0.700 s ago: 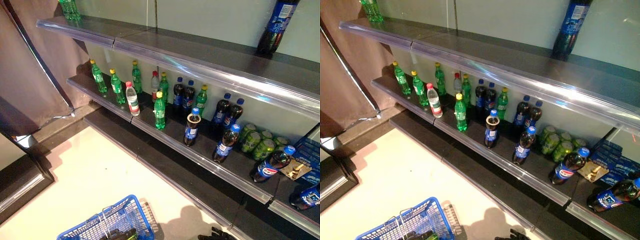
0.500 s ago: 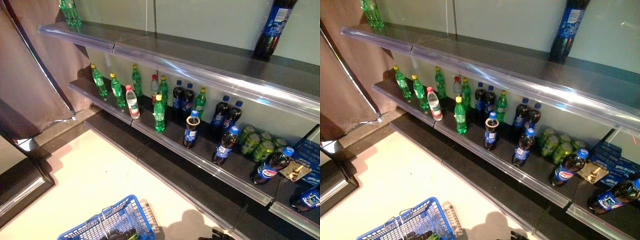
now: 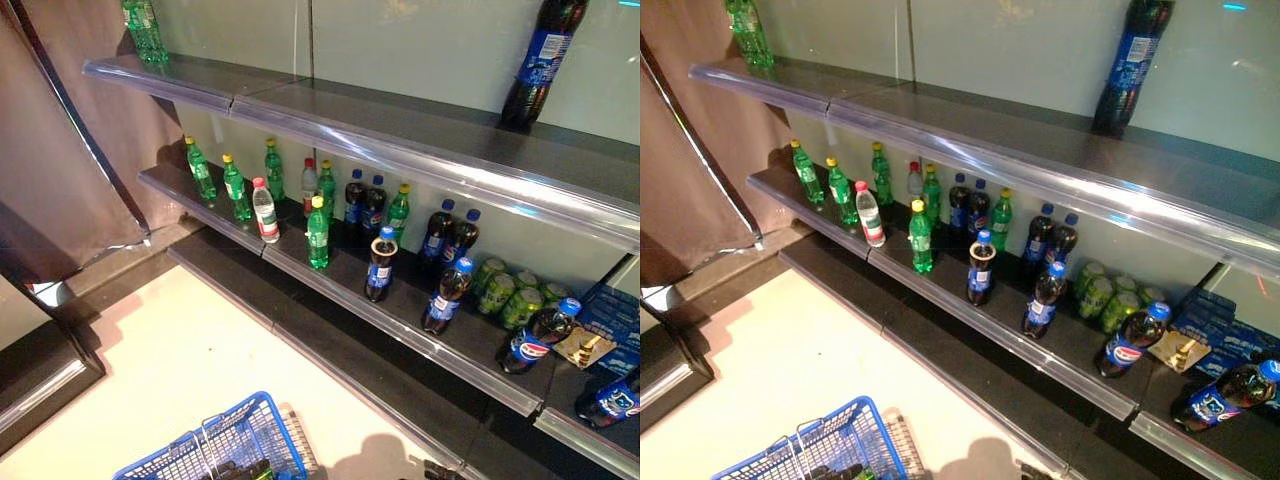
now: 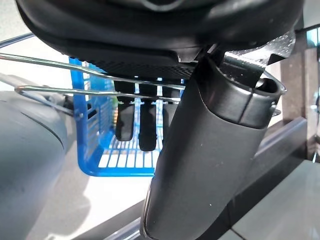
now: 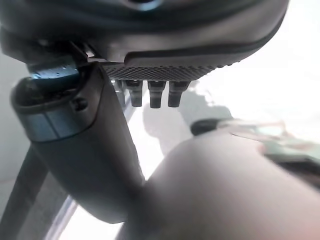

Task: Pick up the drink and place into the basket.

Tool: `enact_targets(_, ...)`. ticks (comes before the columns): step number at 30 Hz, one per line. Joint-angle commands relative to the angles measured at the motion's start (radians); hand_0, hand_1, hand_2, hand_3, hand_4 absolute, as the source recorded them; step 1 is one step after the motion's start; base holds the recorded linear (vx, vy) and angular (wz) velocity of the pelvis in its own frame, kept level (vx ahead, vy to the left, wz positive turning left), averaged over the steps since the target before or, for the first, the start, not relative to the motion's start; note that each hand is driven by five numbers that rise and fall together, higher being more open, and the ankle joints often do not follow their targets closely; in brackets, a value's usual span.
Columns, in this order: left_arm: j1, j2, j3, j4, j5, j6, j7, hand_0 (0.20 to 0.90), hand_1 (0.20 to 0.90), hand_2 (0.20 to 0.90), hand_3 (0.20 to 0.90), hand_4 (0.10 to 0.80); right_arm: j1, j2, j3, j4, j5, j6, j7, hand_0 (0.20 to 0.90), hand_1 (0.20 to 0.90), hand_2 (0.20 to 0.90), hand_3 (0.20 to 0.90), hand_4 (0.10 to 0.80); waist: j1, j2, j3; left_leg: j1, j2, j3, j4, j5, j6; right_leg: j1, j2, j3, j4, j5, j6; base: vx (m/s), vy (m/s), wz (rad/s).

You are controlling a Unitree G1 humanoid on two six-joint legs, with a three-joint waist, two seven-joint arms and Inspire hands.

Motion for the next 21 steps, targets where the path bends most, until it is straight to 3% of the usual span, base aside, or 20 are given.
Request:
enact_targets(1, -0.108, -0.027, 0.028, -0.159, 0.006, -0.057, -0.048, 0.3, 0.3, 0.3, 0.2, 0.1, -0.054, -0.031, 0.043, -0.164, -0.047, -0.073, -0.036, 0.9, 0.9, 0.9, 0.9, 0.8, 0.017, -0.014, 0.027, 0.018, -0.037, -0.01, 0.003, -0.076, 0.017, -0.02, -0.009, -0.062, 0.029, -0.007, 0.04, -0.024, -0.045, 0.0)
enact_targets(8, -0.055, -0.002, 0.023, -0.265, 0.024, -0.016, -0.017, 0.3, 0.3, 0.3, 0.2, 0.1, -0.033, -0.157, 0.107, -0.715, -0.122, -0.103, -0.064, 0.9, 0.9, 0.9, 0.9, 0.8, 0.014, -0.031, 0.029, 0.009, -0.03, -0.012, 0.003, -0.073, 0.014, -0.024, -0.011, -0.073, 0.022, -0.001, 0.044, -0.017, -0.046, 0.01)
enact_targets(12, -0.033, 0.002, 0.026, -0.279, 0.034, -0.018, -0.016, 0.3, 0.3, 0.3, 0.2, 0.1, -0.035, -0.219, 0.092, -0.895, -0.153, -0.154, -0.059, 0.9, 0.9, 0.9, 0.9, 0.8, 0.012, -0.037, 0.023, 0.009, -0.029, -0.01, 0.003, -0.078, 0.012, -0.022, -0.012, -0.075, 0.014, 0.001, 0.048, 0.003, -0.015, 0.02)
enact_targets(17, -0.005, -0.001, 0.042, -0.298, 0.054, -0.014, -0.013, 0.3, 0.3, 0.3, 0.2, 0.1, -0.056, -0.29, 0.007, -1.125, -0.097, -0.2, -0.037, 0.9, 0.9, 0.9, 0.9, 0.8, 0.013, -0.04, 0.012, 0.01, -0.026, -0.002, 0.003, -0.083, 0.011, -0.02, -0.015, -0.076, 0.009, 0.002, 0.053, 0.024, -0.01, 0.03)
enact_targets(21, 0.004, -0.015, 0.067, -0.291, 0.058, -0.012, -0.017, 0.3, 0.3, 0.3, 0.2, 0.1, -0.072, -0.313, -0.088, -1.252, -0.105, -0.261, -0.153, 0.9, 0.9, 0.9, 0.9, 0.8, 0.008, -0.036, 0.005, 0.013, -0.022, 0.009, 0.003, -0.09, 0.012, -0.021, -0.018, -0.073, 0.009, 0.0, 0.056, 0.008, 0.001, 0.0)
